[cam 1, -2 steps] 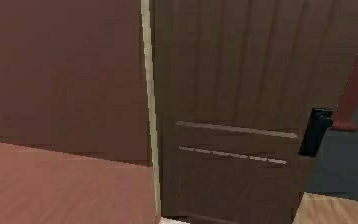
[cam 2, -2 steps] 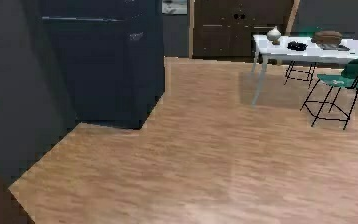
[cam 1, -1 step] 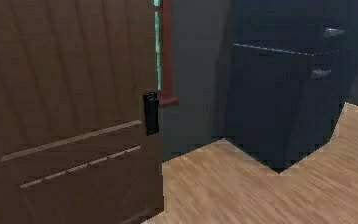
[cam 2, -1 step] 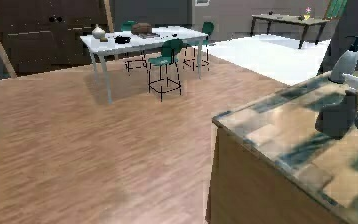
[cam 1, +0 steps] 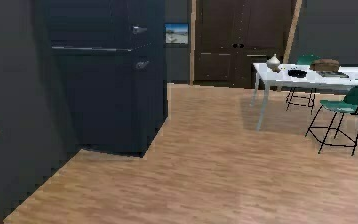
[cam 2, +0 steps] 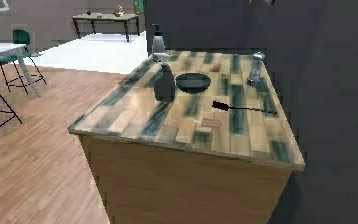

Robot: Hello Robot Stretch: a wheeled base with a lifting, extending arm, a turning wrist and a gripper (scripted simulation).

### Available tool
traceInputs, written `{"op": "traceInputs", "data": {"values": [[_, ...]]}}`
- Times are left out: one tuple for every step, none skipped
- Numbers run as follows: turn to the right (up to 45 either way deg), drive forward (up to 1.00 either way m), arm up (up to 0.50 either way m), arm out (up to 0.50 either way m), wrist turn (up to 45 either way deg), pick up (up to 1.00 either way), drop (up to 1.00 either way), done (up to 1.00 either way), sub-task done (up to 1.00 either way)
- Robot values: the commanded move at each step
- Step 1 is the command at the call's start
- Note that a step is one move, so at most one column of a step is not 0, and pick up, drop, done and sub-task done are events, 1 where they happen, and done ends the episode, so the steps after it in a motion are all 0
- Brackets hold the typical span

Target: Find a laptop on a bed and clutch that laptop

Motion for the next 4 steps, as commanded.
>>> {"op": "traceInputs", "data": {"values": [[12.0,0.00,0.00,0.00,0.0,0.00,0.00,0.00,0.00],[0.0,0.15,0.00,0.00,0.0,0.00,0.00,0.00,0.00],[-45.0,0.00,0.00,0.00,0.0,0.00,0.00,0.00,0.00],[-15.0,0.00,0.00,0.00,0.0,0.00,0.00,0.00,0.00]]}}
